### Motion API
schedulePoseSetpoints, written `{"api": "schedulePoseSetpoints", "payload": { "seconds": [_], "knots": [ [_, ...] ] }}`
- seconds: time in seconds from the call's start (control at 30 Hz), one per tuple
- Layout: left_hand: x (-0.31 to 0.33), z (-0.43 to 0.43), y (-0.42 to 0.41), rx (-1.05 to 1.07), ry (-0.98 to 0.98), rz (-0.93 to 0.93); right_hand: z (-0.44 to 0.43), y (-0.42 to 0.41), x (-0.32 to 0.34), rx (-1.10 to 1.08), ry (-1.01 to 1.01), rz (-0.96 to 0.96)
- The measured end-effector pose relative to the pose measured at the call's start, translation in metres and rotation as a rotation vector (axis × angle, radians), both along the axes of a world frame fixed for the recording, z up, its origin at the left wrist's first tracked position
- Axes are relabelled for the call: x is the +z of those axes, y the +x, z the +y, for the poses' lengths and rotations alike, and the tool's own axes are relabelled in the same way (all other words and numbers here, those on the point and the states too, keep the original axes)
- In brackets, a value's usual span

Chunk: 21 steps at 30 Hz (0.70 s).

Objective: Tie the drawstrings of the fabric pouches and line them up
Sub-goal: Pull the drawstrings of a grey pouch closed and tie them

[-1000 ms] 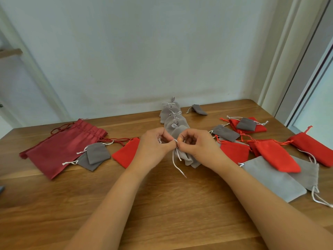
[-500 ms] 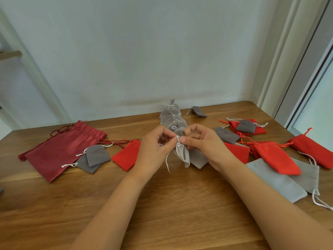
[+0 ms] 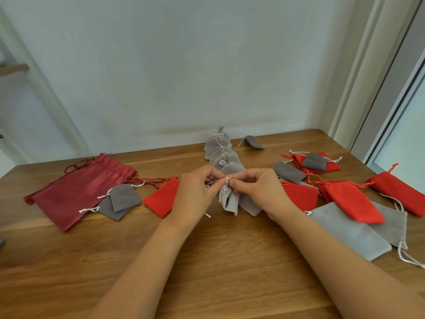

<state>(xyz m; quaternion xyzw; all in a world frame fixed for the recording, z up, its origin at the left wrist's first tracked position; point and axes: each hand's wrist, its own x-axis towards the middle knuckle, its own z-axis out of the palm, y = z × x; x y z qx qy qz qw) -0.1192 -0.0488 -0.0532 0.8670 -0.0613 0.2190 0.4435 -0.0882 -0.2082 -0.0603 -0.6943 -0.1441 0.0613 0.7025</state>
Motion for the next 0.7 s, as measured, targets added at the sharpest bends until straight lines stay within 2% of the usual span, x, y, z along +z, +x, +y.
{"api": "schedulePoseSetpoints", "payload": {
  "seconds": [0.07, 0.17, 0.37, 0.47, 0.7],
  "knots": [
    [0.001, 0.002, 0.001, -0.011, -0.002, 0.019, 0.002, 0.000, 0.000, -0.014, -0.021, -0.011],
    [0.005, 0.008, 0.002, -0.040, 0.094, 0.081, 0.005, 0.000, -0.001, -0.025, -0.077, -0.027],
    [0.015, 0.026, 0.003, -0.047, 0.250, 0.171, -0.001, 0.010, 0.000, -0.135, -0.340, -0.132],
    [0.017, 0.026, -0.001, -0.103, 0.242, 0.193, -0.003, 0.013, -0.002, -0.147, -0.478, -0.185],
    [0.024, 0.022, -0.005, -0.185, 0.146, 0.242, -0.006, 0.011, 0.000, -0.127, -0.461, -0.177]
  ]
}}
